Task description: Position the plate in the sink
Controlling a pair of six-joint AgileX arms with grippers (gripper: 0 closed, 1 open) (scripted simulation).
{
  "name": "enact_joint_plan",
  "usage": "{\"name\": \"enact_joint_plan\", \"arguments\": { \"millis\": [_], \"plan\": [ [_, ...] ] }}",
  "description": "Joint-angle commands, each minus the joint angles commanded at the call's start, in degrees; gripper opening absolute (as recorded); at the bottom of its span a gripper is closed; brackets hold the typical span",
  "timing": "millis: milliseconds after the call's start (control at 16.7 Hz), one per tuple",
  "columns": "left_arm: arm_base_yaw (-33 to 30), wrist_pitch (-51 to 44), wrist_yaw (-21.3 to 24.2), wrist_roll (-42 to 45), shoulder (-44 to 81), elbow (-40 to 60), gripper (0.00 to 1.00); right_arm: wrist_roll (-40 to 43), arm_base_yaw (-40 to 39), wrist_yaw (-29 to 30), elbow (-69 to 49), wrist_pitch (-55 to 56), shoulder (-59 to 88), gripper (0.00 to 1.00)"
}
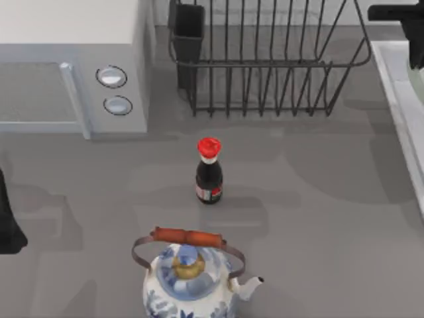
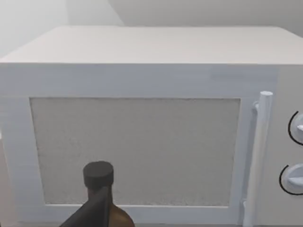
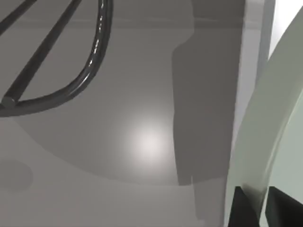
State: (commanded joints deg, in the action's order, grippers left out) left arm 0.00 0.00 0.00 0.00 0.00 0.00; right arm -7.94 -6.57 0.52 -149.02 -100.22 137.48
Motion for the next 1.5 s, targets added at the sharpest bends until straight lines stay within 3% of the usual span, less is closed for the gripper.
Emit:
{"name": "enact_joint_plan", "arguments": {
  "millis": [300,660,1440,1500],
  "plan": [
    [0.0,0.0,0.0,0.0,0.0,0.0,1.0,9.52,9.56,0.02,-14.66,-0.33,15.45,0.0],
    [0.0,0.0,0.0,0.0,0.0,0.0,1.0,11.27,11.3,0.02,-16.8,-0.32,17.62,0.0],
    [0.0,0.0,0.0,0.0,0.0,0.0,1.0,11.27,11.3,0.02,-16.8,-0.32,17.62,0.98],
    [0.0,0.0,0.0,0.0,0.0,0.0,1.0,11.27,11.3,0.02,-16.8,-0.32,17.62,1.0]
  ]
}}
